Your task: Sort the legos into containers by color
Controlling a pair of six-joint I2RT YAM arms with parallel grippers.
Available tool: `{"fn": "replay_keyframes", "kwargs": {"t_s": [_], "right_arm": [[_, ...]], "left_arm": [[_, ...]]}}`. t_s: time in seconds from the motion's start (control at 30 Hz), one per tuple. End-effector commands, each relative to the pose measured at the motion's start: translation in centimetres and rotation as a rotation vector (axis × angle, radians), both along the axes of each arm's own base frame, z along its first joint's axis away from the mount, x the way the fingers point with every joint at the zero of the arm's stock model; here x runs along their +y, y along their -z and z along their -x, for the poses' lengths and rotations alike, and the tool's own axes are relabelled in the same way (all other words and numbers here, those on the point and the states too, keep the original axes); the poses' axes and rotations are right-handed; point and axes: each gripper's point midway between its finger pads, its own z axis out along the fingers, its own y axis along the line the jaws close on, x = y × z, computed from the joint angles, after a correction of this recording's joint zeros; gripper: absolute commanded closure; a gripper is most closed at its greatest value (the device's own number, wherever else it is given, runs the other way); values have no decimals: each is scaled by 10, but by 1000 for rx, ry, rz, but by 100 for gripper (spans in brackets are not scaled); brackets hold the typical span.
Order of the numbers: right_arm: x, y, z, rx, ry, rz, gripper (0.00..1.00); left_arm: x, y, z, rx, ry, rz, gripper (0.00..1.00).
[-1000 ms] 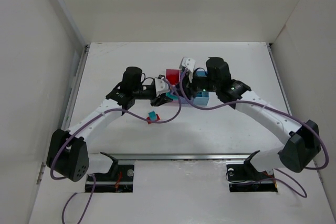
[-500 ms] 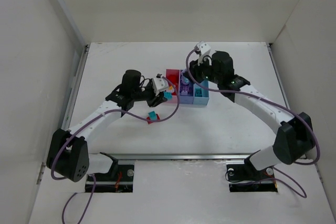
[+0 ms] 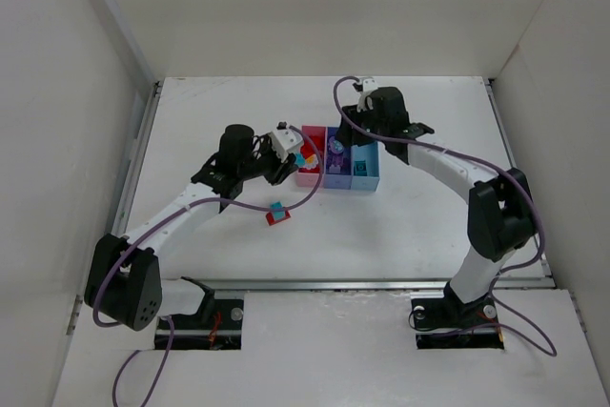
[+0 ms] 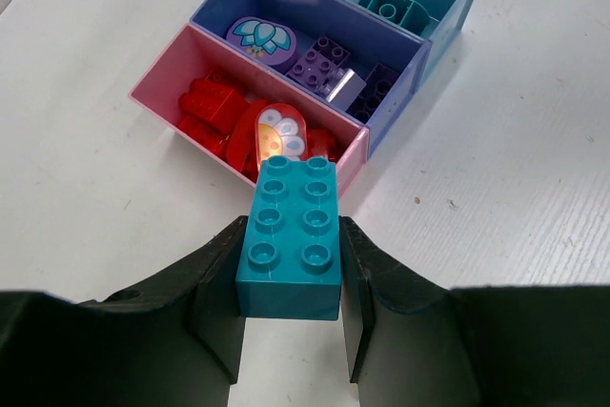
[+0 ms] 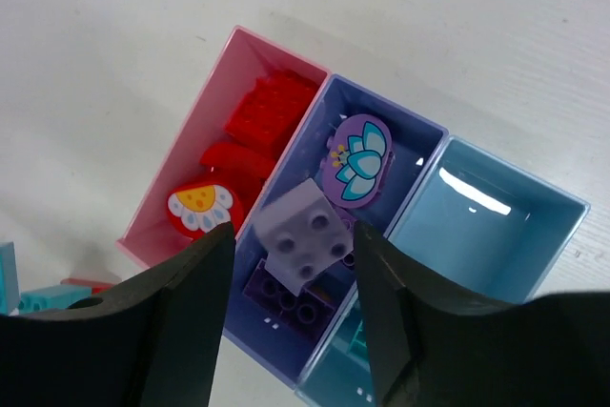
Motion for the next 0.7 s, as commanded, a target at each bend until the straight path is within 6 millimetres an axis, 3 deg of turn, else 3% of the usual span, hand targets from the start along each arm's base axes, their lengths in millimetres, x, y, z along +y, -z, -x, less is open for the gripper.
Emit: {"fn": "replay_keyframes", "kwargs": {"t_s": [0.0,0.07,0.13,0.23,0.27,0.3,0.33,0.37,0.4,0.47,0.5,0.57,0.63,0.67], "right_arm": [[10,-29,-3,-46,-36,-33,40],[6,-29,-4,-39,-16,-17,24],[0,-29,-3,-40,1,7,21],[-5,-49,0,-79,-7,30,17],[-6,-43,5,-57,-25,44,17],[-2,-60,7,-83,-51,26,17],[2,-64,13,-94,-108,28,17],[10,-78,20,-121,-175,2,17],[29,-85,43,-110,-337,-66,17],[45,-99,70,-119,-513,-140,17],[56,-113,94,-116,-645,-219,17],[60,-117,108,-93,-727,-294,17],[65,-130,120,-97,-798,-358,17],[65,-127,123,-73,-800,-369,17]], "left_arm": [[-5,-18,-3,-41,0,47,100],[-5,-18,-3,-41,0,47,100],[-5,-18,-3,-41,0,47,100],[-6,-22,-6,-58,0,56,100],[-6,-22,-6,-59,0,56,100],[-6,-24,-7,-67,0,60,100],[-9,-27,-6,-89,24,59,100],[-10,-31,-4,-107,43,60,100],[-11,-32,-3,-121,67,55,100],[-16,-49,7,-220,157,60,100],[-17,-50,11,-246,184,61,100],[-21,-73,22,-360,247,95,100],[-21,-75,30,-430,291,91,100],[-22,-90,32,-488,303,106,100]]}}
